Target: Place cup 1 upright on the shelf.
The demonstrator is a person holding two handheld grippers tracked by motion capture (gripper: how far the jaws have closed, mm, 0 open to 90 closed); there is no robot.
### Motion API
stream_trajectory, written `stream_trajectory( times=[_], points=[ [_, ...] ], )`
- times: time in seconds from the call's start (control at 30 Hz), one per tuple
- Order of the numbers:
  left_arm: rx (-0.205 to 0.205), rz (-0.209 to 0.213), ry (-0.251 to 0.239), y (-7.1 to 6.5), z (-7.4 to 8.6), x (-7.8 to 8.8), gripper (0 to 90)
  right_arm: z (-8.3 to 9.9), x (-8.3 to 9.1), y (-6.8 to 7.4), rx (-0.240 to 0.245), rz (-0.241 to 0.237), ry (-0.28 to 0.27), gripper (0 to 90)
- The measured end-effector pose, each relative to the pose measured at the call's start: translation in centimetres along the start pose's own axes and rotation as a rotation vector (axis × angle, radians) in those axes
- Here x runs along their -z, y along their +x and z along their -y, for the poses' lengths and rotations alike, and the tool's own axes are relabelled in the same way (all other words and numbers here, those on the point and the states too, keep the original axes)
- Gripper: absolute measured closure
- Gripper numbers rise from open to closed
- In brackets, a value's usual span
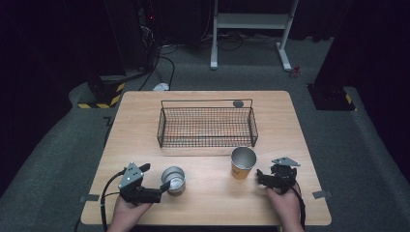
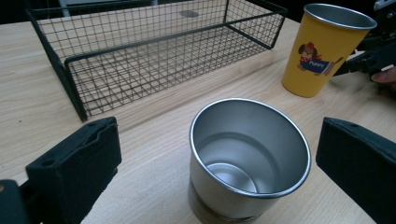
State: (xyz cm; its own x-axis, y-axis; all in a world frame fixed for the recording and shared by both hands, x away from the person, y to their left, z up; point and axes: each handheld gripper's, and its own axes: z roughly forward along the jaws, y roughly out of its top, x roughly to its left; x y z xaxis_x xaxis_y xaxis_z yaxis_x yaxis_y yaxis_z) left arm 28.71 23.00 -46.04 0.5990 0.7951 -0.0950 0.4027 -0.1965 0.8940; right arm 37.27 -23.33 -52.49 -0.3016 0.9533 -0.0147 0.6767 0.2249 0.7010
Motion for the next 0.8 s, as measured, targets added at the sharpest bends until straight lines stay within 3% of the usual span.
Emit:
stream_trajectory(
  times=[0.23, 0.8],
  points=[
    [-0.008, 0.016, -0.013, -0.3, 0.0, -0.3, 0.5, 0.0, 0.0, 0.0, -0.005, 0.000, 0.001, 8.9],
    [-0.029, 0.062, 0.012, -1.4, 0.6, -2.2, 0.5, 0.0, 0.0, 0.0, -0.006, 0.002, 0.000, 8.9]
  ],
)
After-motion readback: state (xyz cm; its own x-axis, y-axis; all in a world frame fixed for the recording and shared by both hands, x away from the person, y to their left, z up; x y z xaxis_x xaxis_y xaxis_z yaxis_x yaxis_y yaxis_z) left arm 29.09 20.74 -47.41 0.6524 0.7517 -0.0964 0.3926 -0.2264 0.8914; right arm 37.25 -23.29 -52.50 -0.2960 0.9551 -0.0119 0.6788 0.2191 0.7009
